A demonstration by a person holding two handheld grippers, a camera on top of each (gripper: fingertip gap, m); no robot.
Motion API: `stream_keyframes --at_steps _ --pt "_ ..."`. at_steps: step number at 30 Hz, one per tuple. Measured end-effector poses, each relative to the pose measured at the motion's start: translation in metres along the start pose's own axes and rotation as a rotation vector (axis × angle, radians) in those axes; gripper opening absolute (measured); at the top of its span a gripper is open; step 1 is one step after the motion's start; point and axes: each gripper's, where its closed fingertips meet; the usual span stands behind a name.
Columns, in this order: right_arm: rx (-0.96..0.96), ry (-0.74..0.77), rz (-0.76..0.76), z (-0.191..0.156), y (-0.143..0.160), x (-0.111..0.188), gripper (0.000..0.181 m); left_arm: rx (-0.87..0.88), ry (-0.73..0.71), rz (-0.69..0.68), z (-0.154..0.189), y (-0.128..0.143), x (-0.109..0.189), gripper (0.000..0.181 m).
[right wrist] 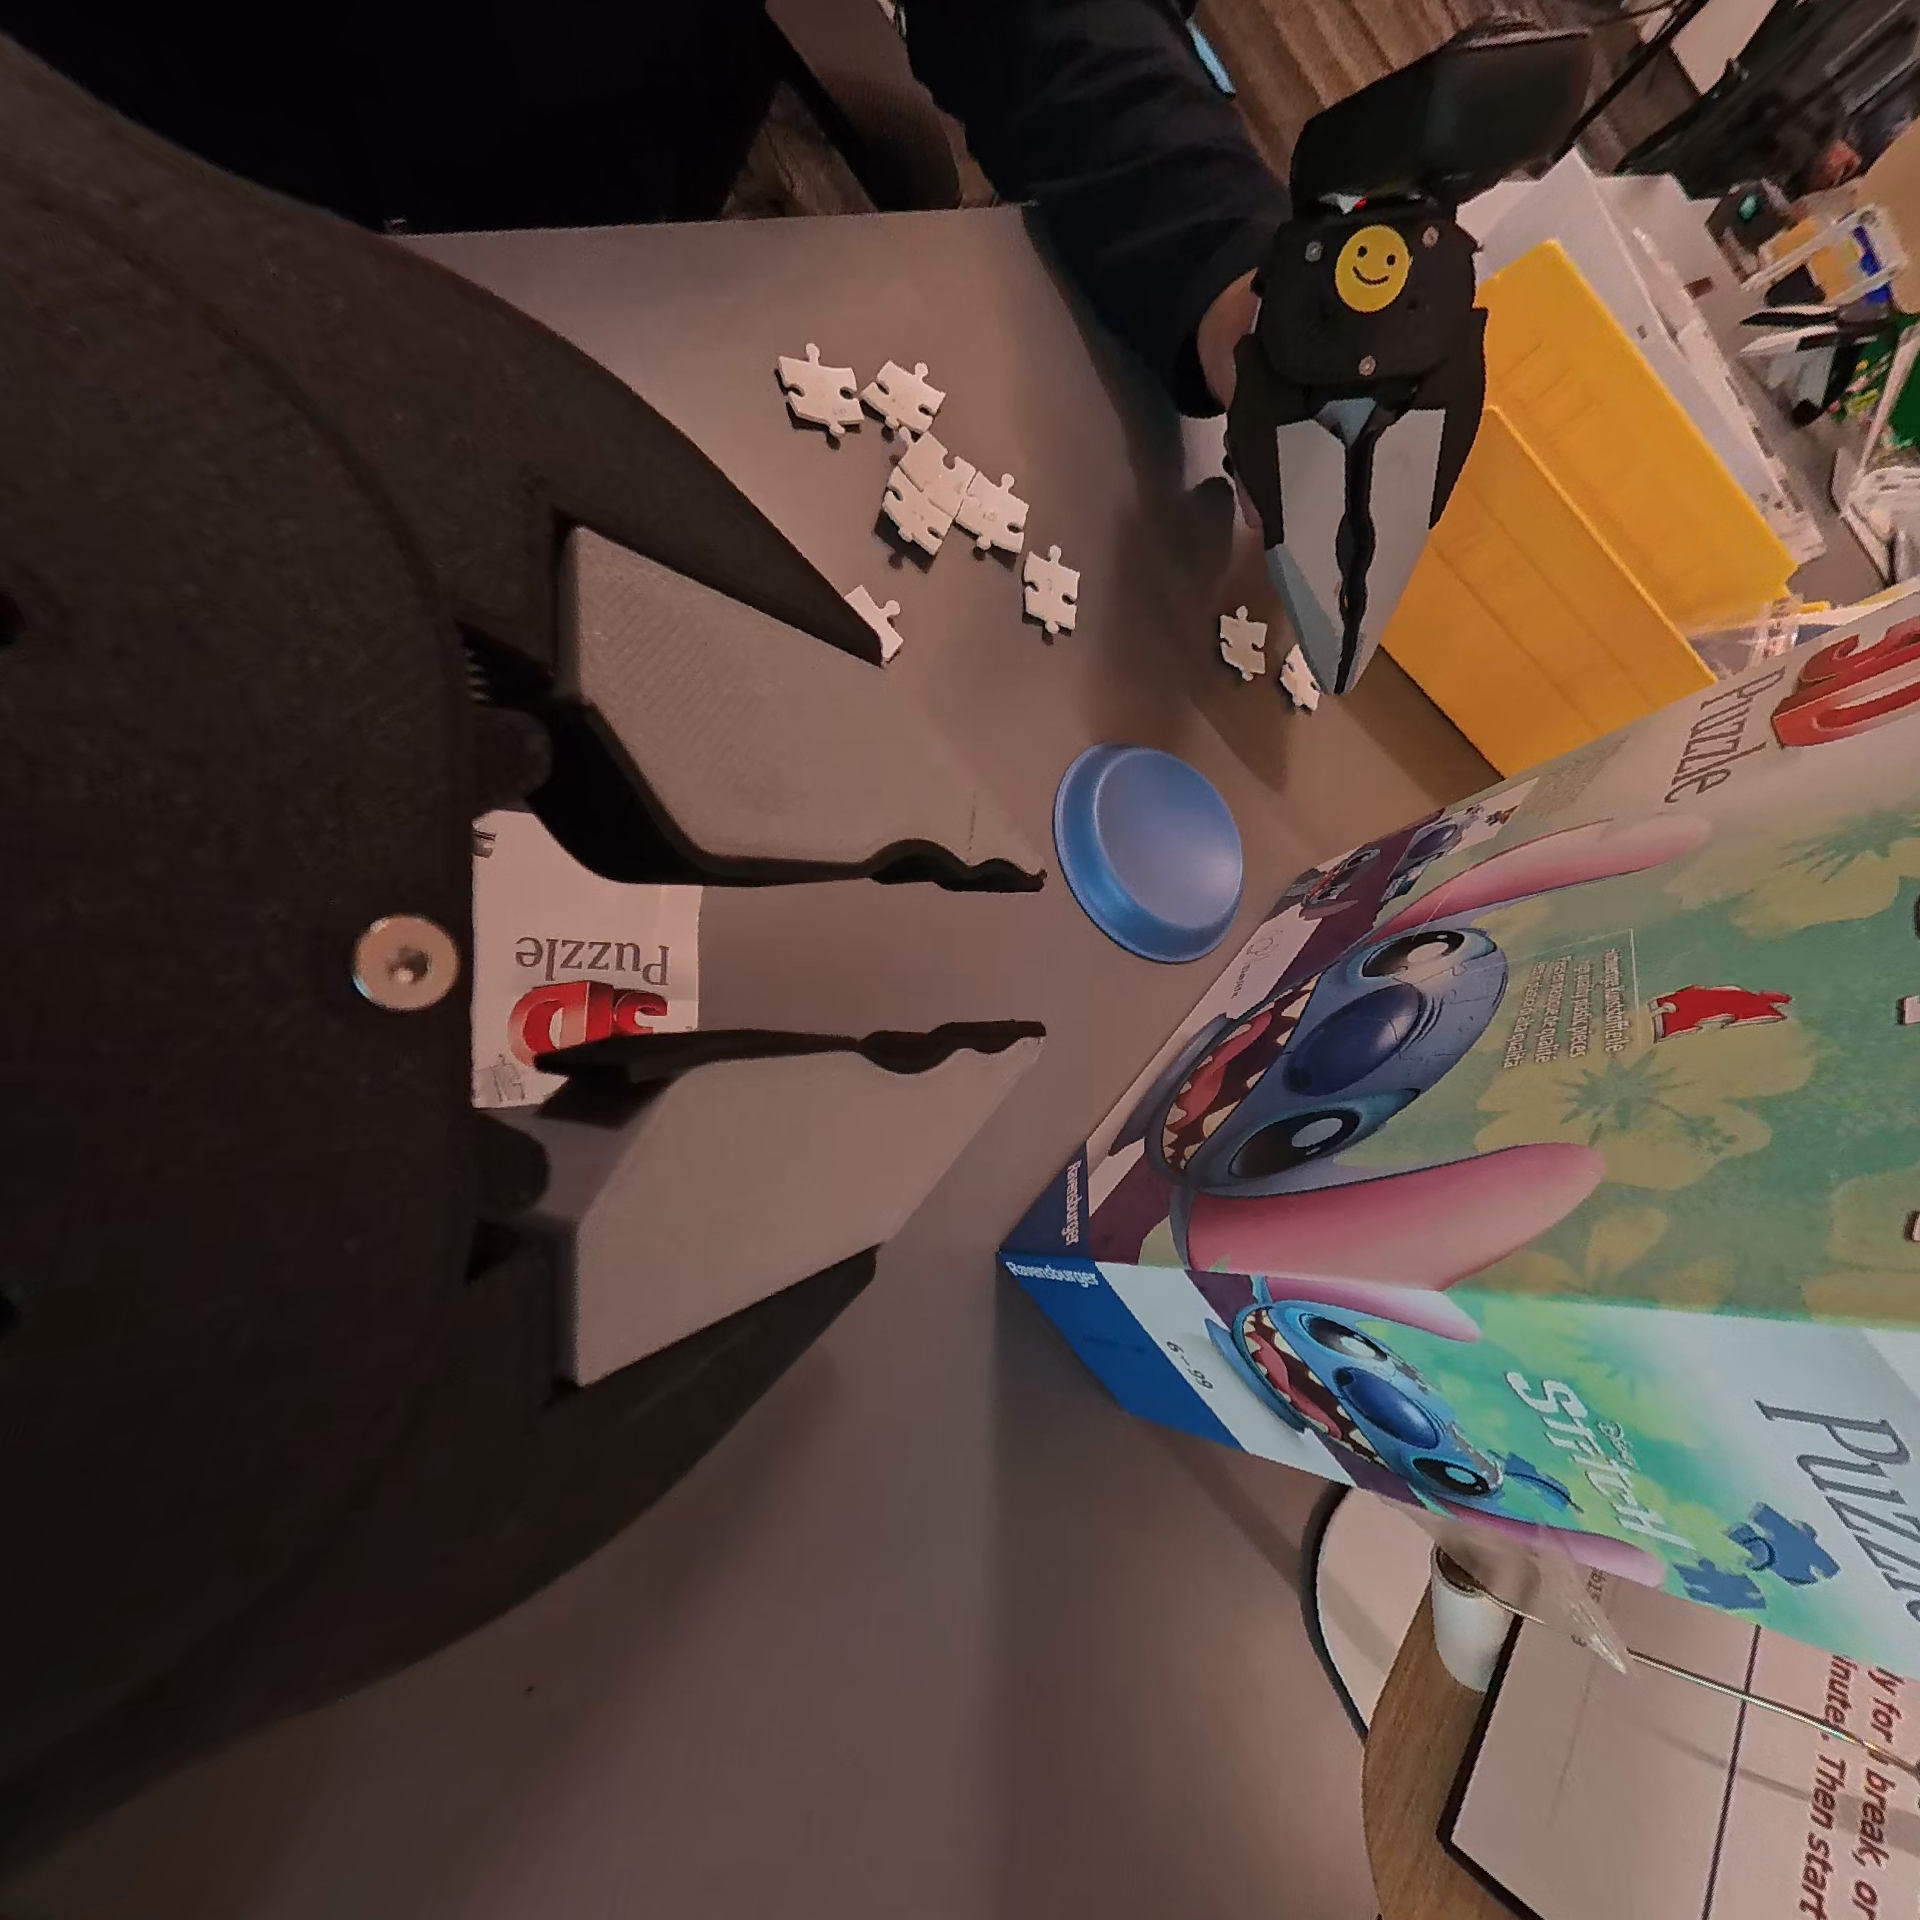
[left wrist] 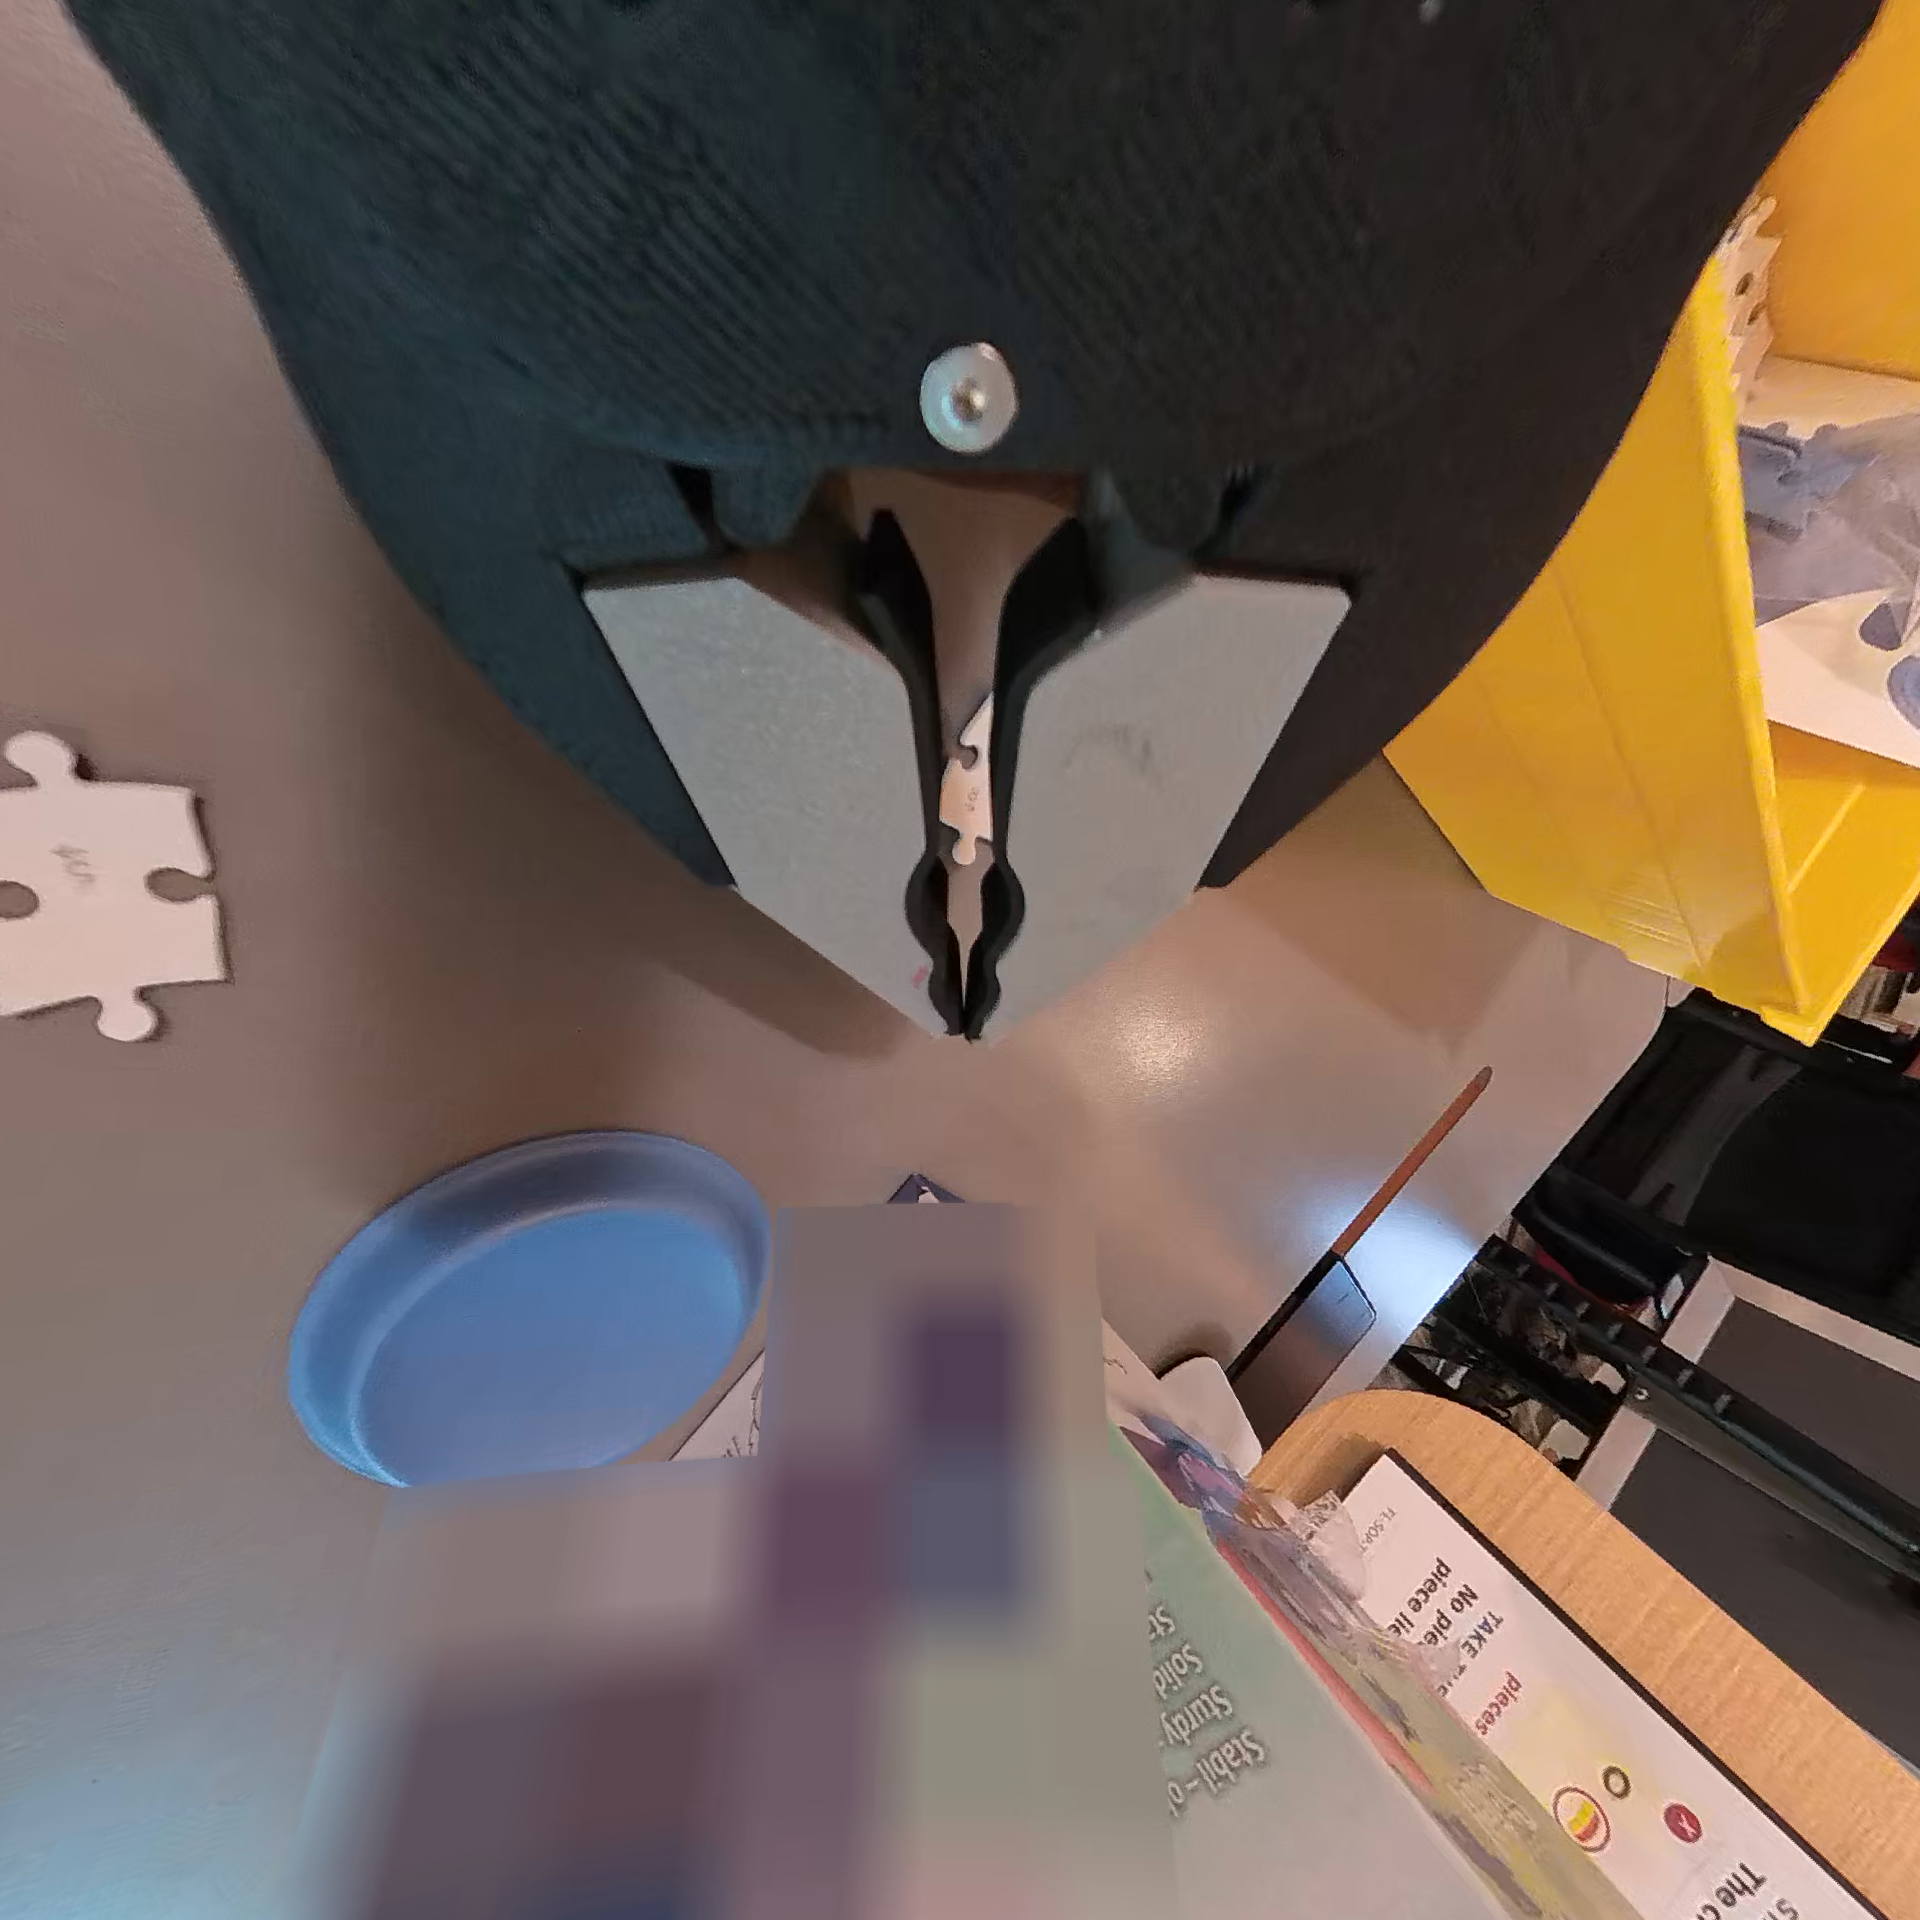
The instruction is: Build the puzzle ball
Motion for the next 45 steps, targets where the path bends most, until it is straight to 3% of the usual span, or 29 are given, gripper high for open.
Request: stream_keyframes --at_steps 30,40,45 --pt "0.015 -0.025 -0.013 -0.010 0.003 -0.005 0.021 -0.006 -0.003 -0.007 -0.001 0.002 -0.001 0.000" --pt "0.069 -0.174 -0.168 -0.056 0.035 -0.029 0.029 0.089 0.076 0.043 0.002 -0.004 0.004 0.000" --pt "0.174 -0.262 -0.264 -0.085 0.057 -0.036 0.032 0.079 0.185 0.068 0.022 -0.011 0.004 0.000"
Point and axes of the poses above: each gripper's, where its closed fingertips meet, x back along the fingers, y out of its underside, z = x × y across the jaws, and after that the axes turned 11 degrees about y, right-handed
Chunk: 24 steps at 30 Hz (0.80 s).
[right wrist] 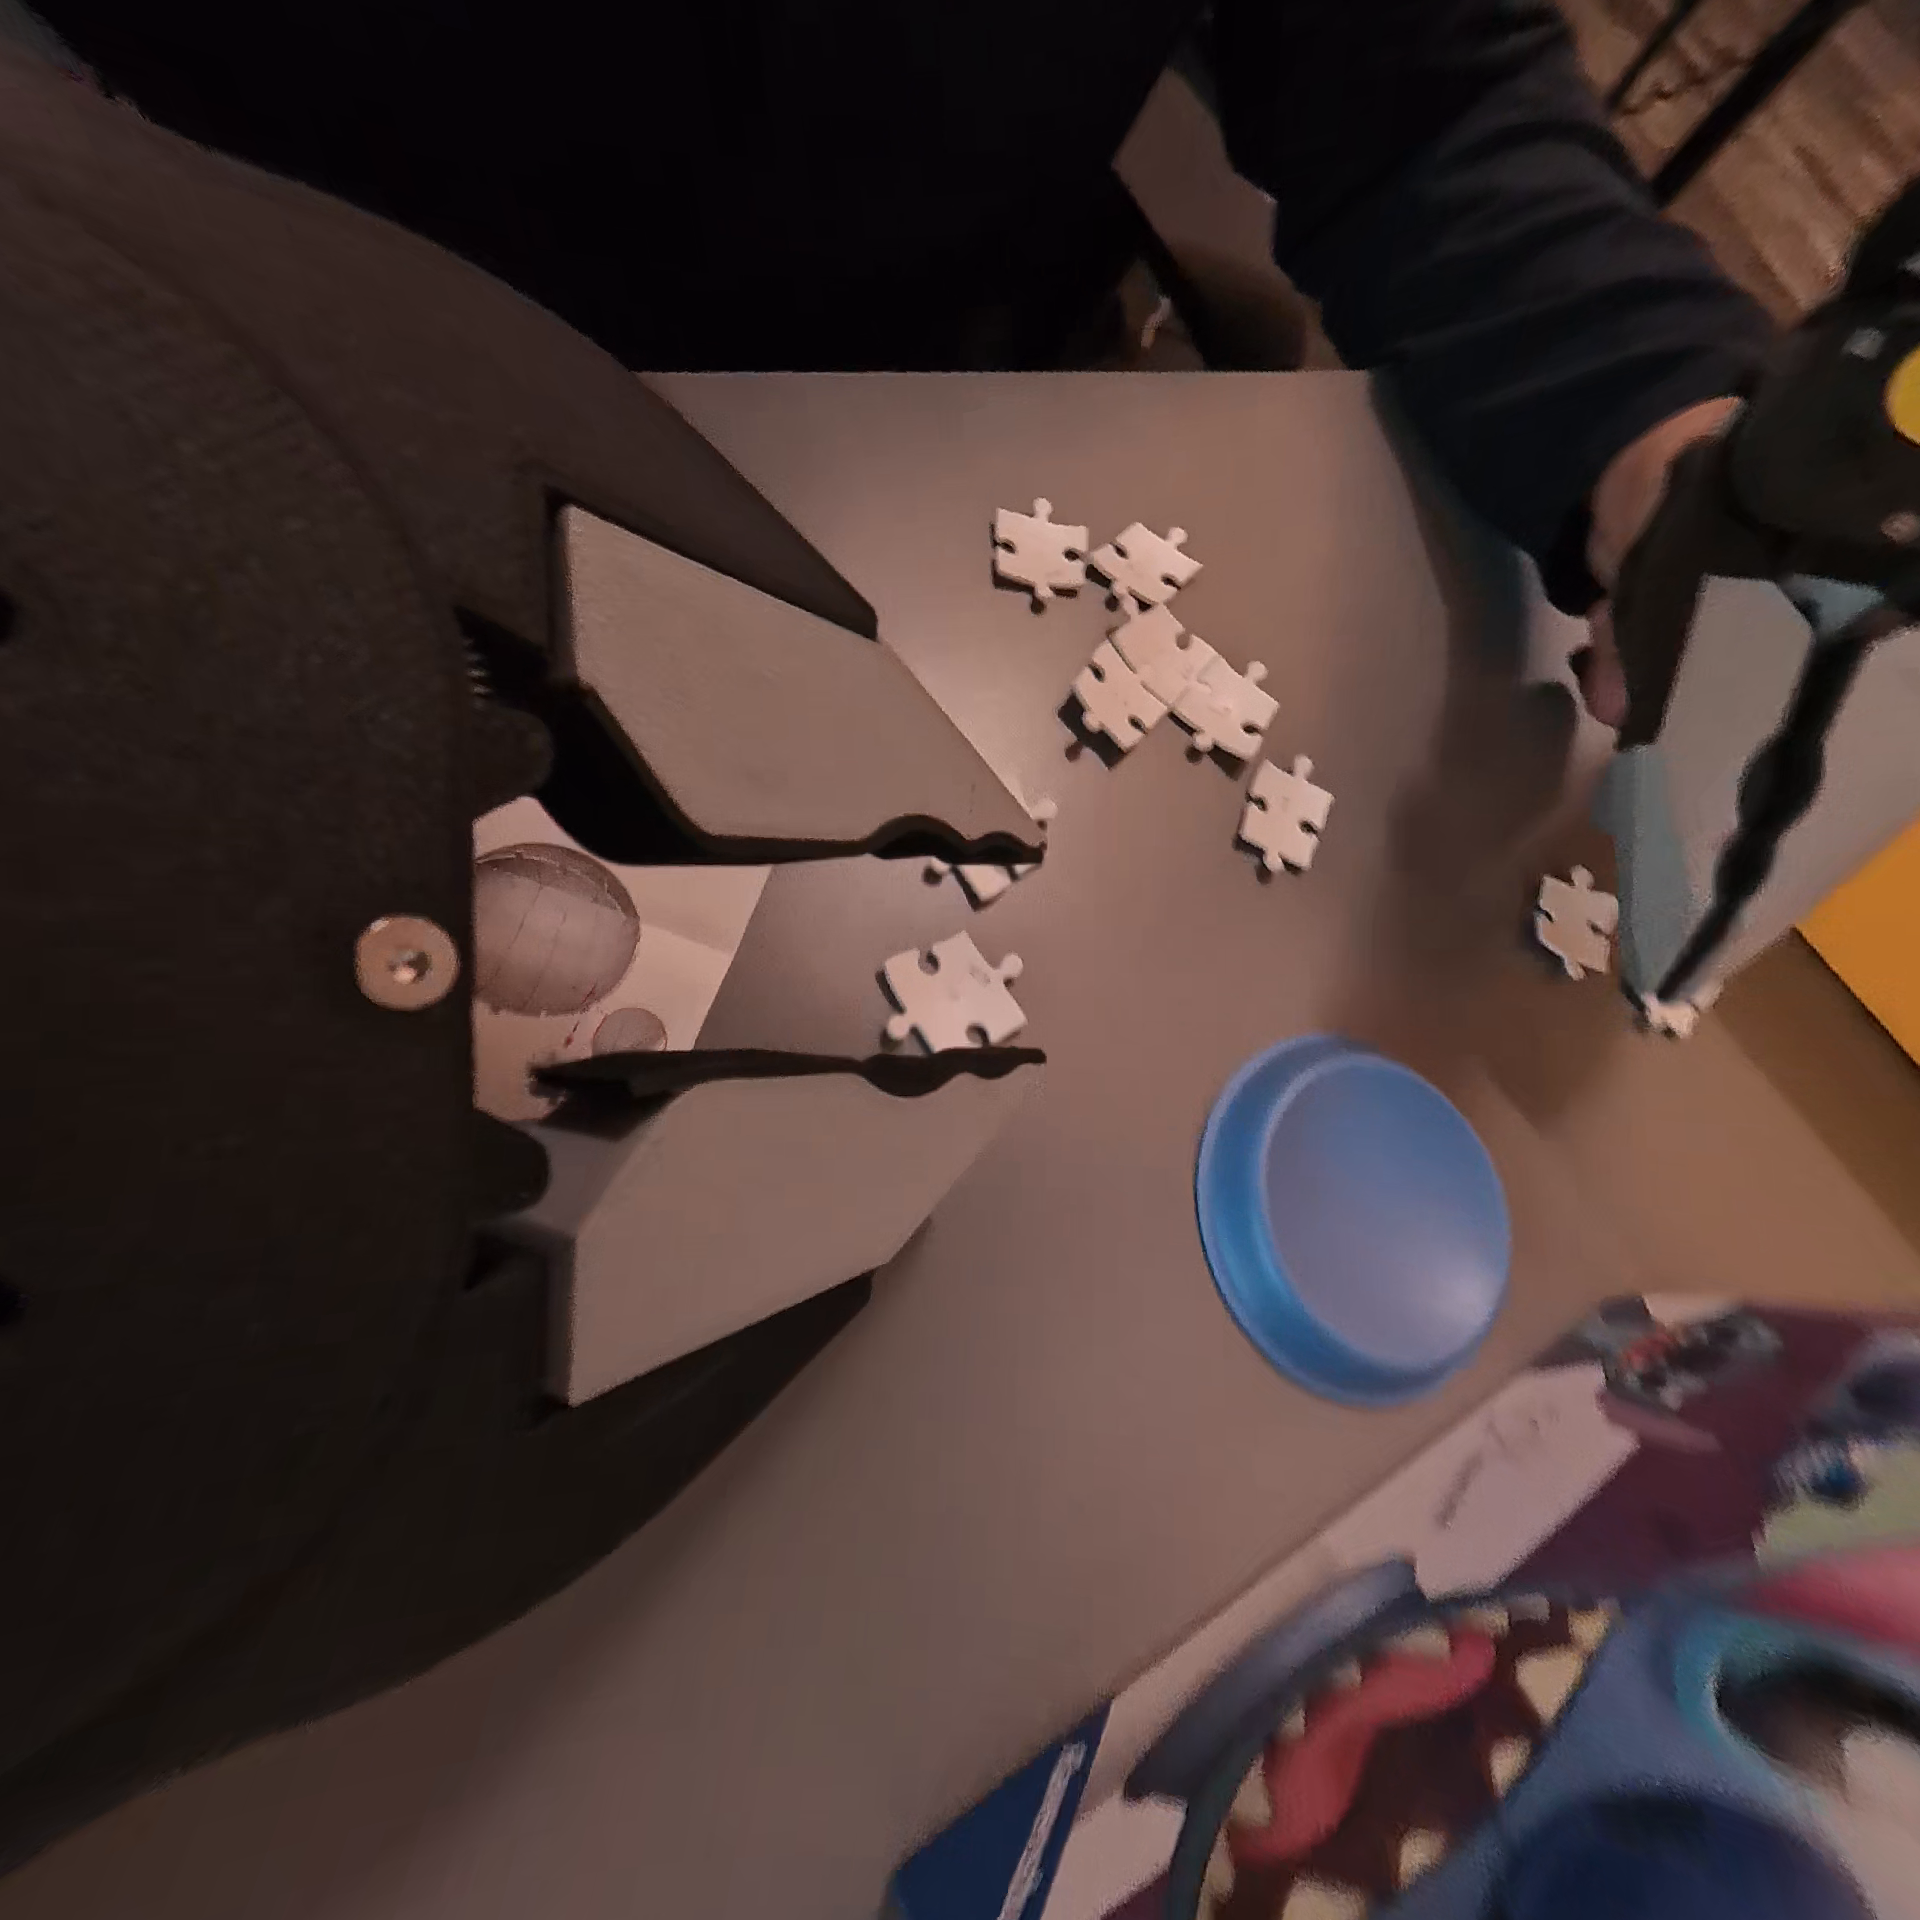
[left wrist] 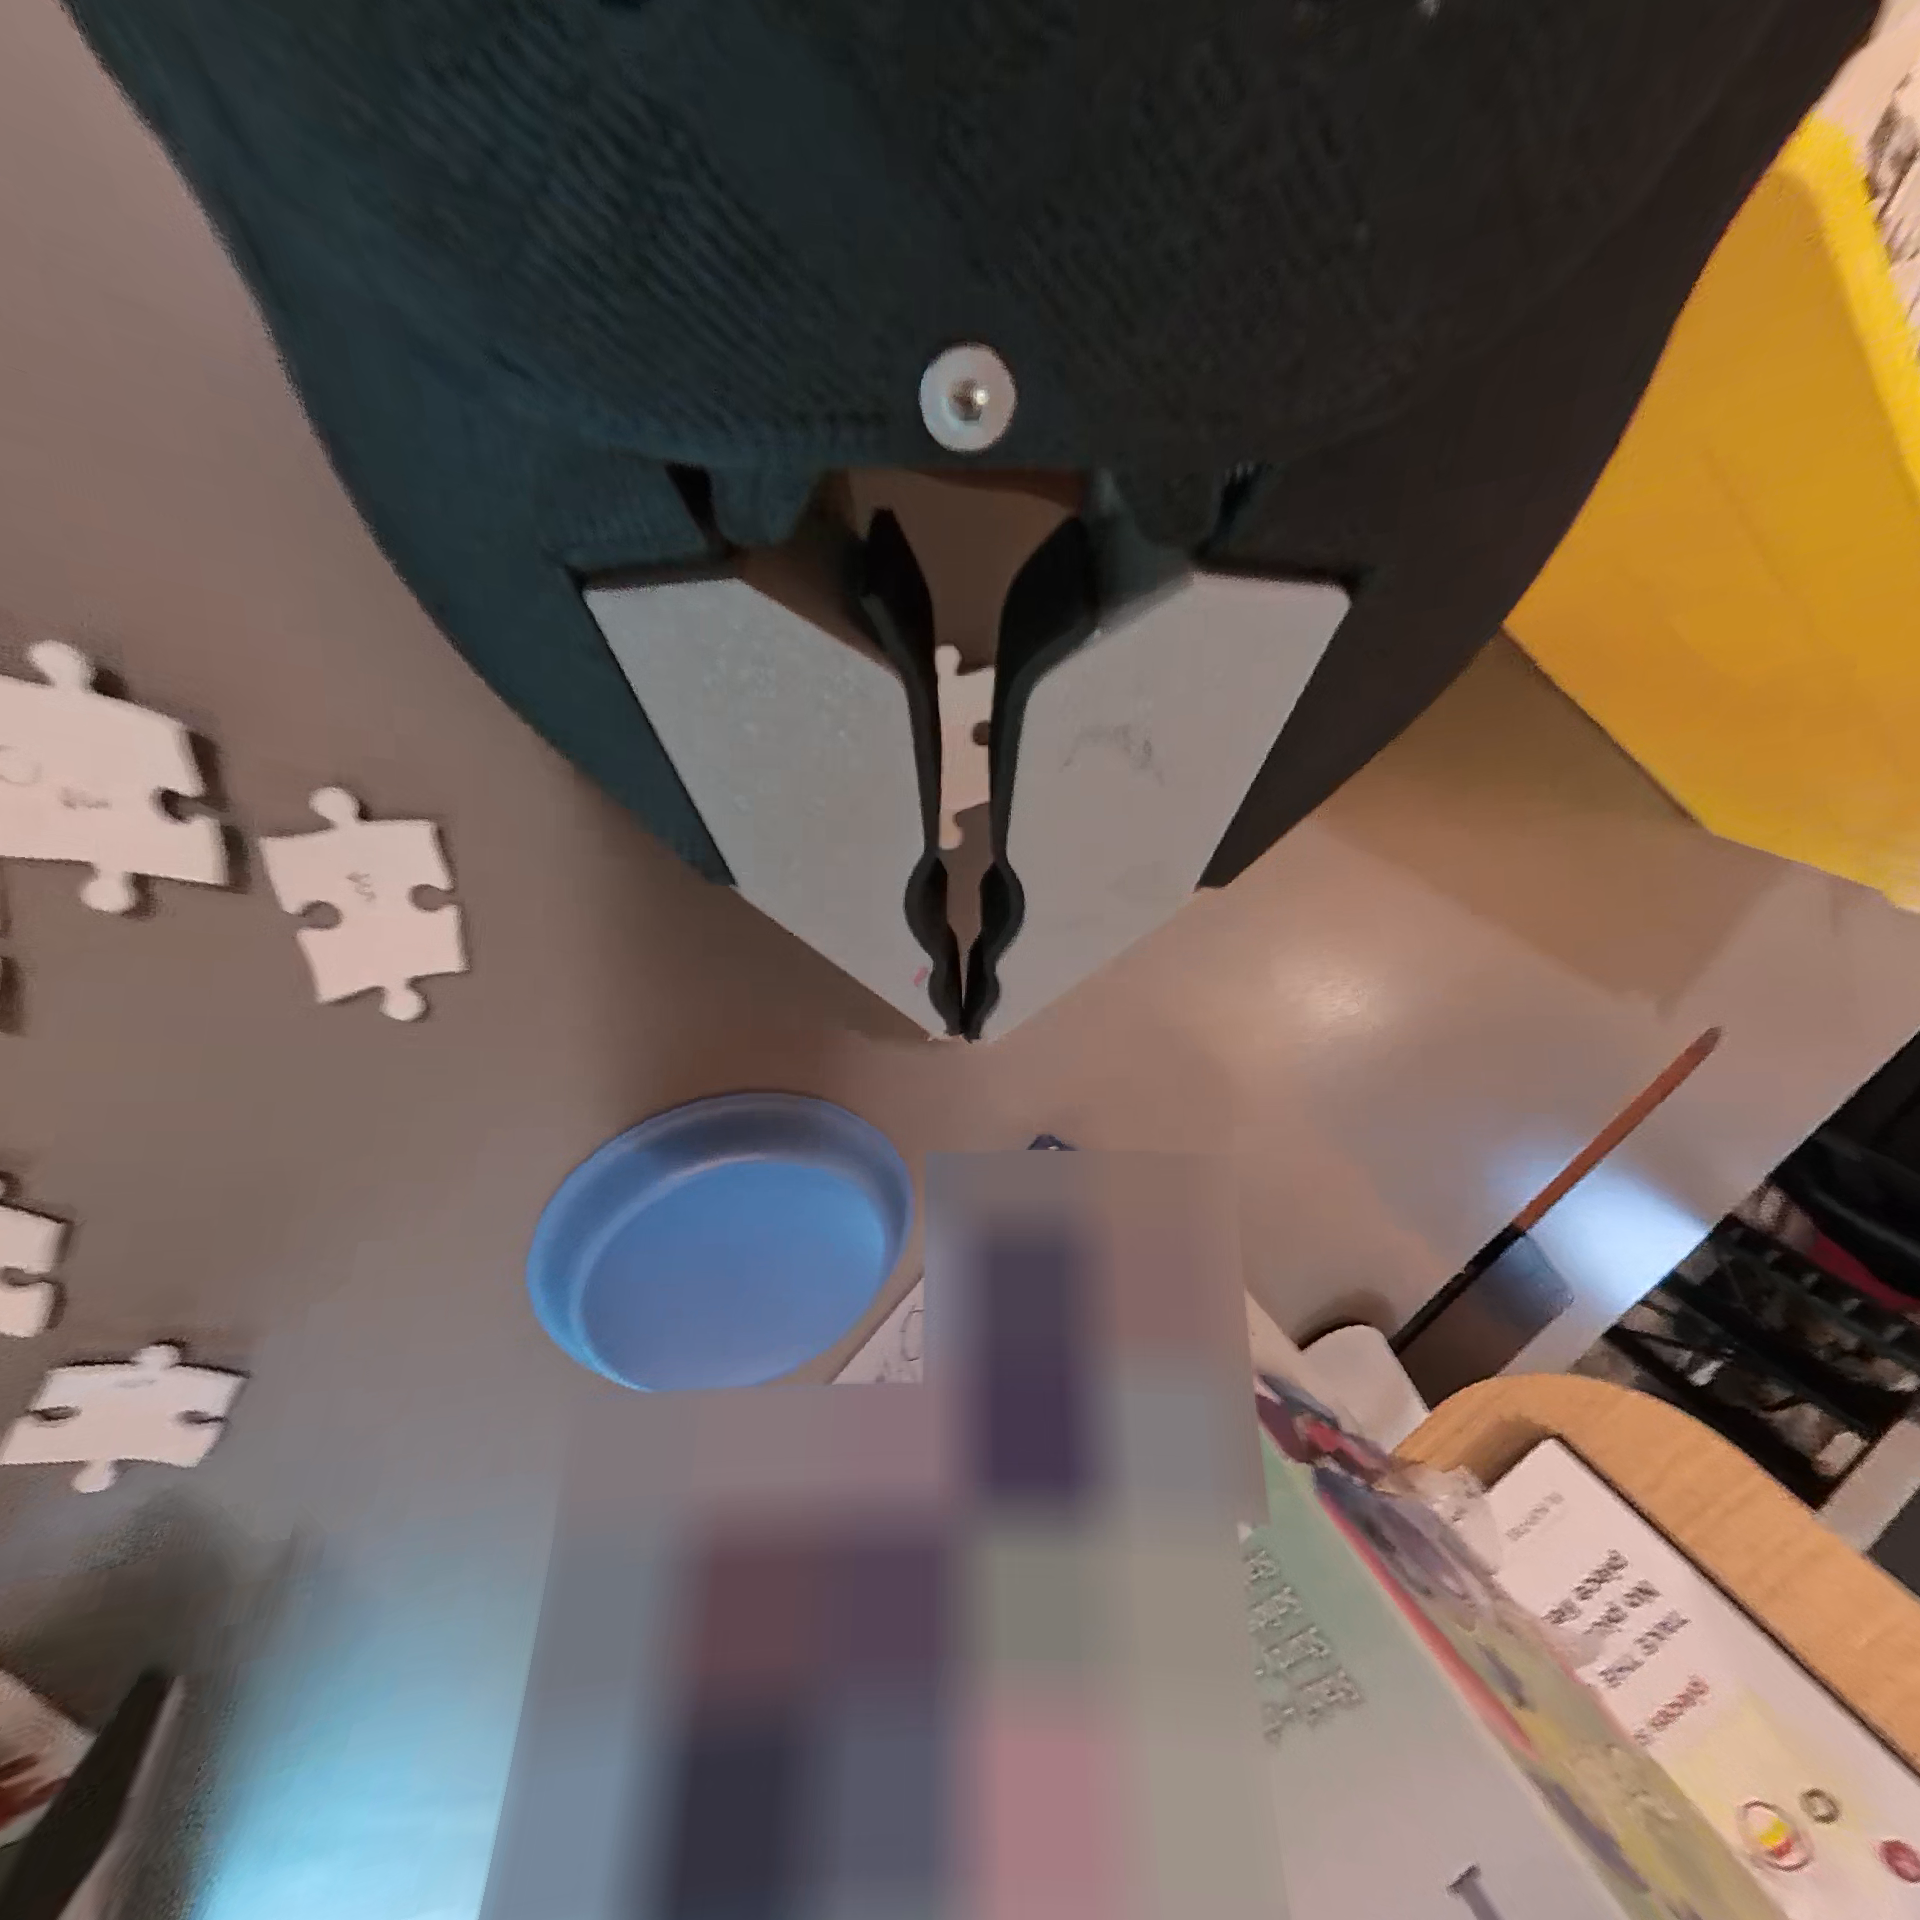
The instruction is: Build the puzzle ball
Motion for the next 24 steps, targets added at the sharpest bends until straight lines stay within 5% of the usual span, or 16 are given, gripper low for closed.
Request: stream_keyframes --at_steps 7,24 --pt "0.179 -0.154 -0.130 -0.040 0.028 -0.022 0.039 0.067 0.118 0.020 0.016 -0.002 -0.002 0.000" --pt "0.319 -0.069 -0.178 -0.036 0.038 -0.035 0.034 0.090 0.229 -0.006 0.035 0.000 -0.005 0.009"
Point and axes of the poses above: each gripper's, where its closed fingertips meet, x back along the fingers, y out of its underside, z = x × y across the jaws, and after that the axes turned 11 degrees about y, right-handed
